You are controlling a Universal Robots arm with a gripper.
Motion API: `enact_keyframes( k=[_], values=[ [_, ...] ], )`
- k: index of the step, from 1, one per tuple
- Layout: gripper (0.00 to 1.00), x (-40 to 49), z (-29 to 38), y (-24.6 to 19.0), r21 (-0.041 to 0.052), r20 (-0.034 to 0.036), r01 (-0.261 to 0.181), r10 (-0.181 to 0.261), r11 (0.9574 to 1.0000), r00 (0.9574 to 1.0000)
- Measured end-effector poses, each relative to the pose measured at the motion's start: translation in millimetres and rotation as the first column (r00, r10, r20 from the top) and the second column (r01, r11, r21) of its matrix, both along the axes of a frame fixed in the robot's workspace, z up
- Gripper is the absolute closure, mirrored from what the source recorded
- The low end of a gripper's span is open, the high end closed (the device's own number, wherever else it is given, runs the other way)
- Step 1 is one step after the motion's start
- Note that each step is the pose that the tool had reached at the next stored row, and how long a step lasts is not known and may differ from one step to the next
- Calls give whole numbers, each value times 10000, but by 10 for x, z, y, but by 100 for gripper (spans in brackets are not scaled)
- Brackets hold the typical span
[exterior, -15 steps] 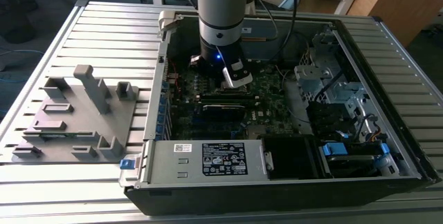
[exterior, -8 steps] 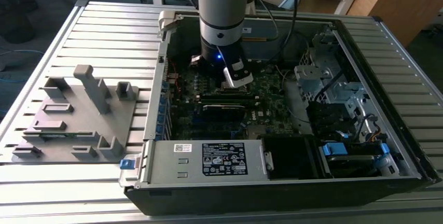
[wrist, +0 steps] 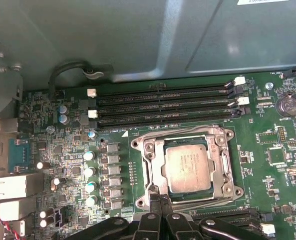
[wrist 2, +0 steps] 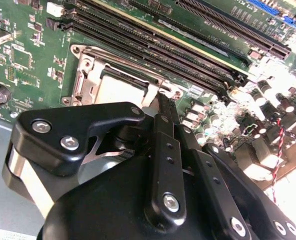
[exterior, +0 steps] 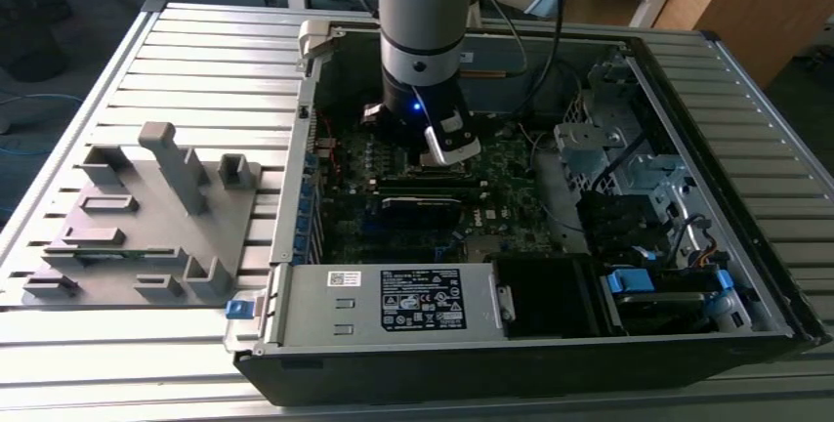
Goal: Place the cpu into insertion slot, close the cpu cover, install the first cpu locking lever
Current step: 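Install the first cpu locking lever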
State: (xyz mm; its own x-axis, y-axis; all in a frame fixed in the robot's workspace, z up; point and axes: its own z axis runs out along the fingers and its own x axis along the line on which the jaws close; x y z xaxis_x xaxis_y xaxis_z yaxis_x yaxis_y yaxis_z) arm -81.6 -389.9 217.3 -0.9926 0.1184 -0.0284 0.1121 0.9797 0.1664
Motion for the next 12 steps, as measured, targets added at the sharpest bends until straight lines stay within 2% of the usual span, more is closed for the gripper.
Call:
enact_keyframes(
  k=[12],
  values=[
    [90, 13, 11, 0, -2, -1, 1, -1, 10000, 10000]
  ],
)
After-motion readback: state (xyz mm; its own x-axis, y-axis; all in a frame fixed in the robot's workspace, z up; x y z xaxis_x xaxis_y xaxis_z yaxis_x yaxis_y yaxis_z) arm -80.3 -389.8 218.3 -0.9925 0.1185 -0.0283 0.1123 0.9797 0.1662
